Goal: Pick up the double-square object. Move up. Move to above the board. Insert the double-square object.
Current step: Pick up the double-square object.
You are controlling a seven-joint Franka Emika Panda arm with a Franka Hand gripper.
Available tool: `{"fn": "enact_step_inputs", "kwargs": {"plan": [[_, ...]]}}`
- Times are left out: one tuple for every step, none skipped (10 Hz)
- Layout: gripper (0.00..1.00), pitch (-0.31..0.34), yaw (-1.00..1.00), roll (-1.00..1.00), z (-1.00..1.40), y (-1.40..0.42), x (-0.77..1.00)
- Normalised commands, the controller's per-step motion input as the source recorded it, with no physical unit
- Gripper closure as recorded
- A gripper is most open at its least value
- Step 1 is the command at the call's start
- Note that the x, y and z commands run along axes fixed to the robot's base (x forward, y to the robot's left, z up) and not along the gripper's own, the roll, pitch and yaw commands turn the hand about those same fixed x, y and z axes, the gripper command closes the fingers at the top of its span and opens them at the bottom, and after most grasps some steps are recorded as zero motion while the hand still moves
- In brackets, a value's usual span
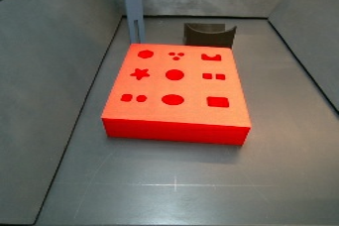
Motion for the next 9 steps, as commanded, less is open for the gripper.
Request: {"fn": "enact_step_inputs", "kwargs": {"plan": [[0.0,0.0,0.0,0.0,0.0,0.05,0.0],[0.0,0.0,0.06,0.0,0.0,0.0,0.01],[0.0,0.0,0.58,0.0,-0.1,-0.14,-0.5],[0.0,0.0,0.66,0.0,-0.08,-0.28,-0.51],[0.0,-0.034,0.65,0.0,0.0,-0.4,-0.52],[0.0,-0.09,0.59,0.05,0.0,-0.49,-0.58],[0.0,-0.11,0.54,0.06,0.0,-0.49,-0.63],[0.0,-0.113,0.49,0.15,-0.04,-0.35,-0.67],[0.0,-0.121,0.5,0.23,-0.12,-0.22,-0.57]]}}
